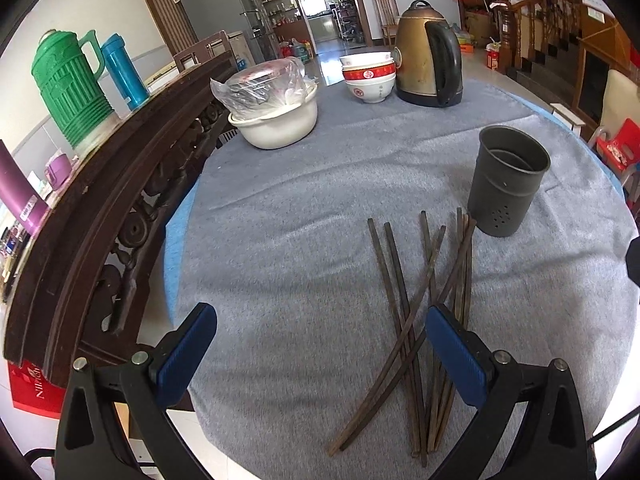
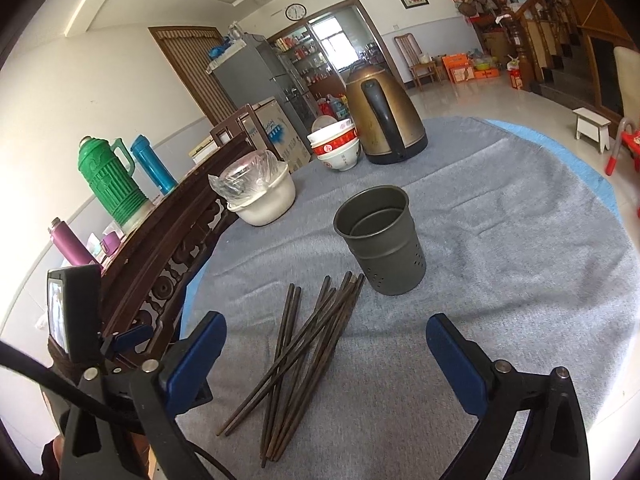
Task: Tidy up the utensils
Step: 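Move both grippers down toward the scattered dark chopsticks, then close the right gripper around several dark chopsticks, then grasp a chopstick with the left gripper while the right gripper holds its chopsticks, then lift the held chopsticks with both grippers and carry them over the grey holder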
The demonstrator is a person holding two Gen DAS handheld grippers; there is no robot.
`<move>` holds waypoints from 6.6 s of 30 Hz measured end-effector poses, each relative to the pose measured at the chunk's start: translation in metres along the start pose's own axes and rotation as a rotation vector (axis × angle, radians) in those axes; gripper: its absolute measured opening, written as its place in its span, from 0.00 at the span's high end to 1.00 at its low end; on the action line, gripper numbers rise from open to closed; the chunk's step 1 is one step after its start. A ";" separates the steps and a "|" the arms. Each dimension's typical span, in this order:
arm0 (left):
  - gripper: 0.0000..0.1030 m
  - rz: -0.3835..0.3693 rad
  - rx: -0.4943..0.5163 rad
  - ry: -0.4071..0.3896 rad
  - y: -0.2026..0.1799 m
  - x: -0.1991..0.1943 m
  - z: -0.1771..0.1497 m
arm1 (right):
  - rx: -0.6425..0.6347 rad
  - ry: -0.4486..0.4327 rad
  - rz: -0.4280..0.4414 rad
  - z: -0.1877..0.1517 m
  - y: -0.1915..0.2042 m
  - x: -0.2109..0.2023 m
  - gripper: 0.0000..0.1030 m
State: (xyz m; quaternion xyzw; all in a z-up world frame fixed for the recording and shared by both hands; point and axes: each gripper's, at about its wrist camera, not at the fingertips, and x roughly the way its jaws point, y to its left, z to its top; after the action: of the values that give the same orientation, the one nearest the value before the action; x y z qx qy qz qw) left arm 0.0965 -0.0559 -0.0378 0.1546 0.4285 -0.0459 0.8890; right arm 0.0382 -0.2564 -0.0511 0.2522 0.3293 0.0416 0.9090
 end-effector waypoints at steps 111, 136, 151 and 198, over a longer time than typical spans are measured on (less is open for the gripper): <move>0.94 -0.529 -0.136 -0.085 0.074 -0.019 0.037 | 0.342 0.270 -0.095 0.003 -0.056 0.124 0.69; 0.65 -0.435 -0.387 0.406 0.067 0.172 0.065 | 0.063 0.332 -0.344 0.004 -0.017 0.161 0.88; 0.95 -0.389 -0.331 0.306 0.039 0.128 0.061 | 0.085 0.130 -0.056 0.020 -0.006 0.090 0.92; 0.95 -0.528 -0.099 -0.300 -0.041 -0.090 0.203 | 0.070 -0.481 -0.096 0.158 0.001 -0.042 0.92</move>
State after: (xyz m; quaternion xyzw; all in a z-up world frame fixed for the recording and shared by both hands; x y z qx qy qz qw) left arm 0.1829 -0.1633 0.1416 -0.0144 0.3195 -0.2768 0.9061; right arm 0.1031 -0.3338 0.0771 0.2703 0.1160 -0.0742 0.9529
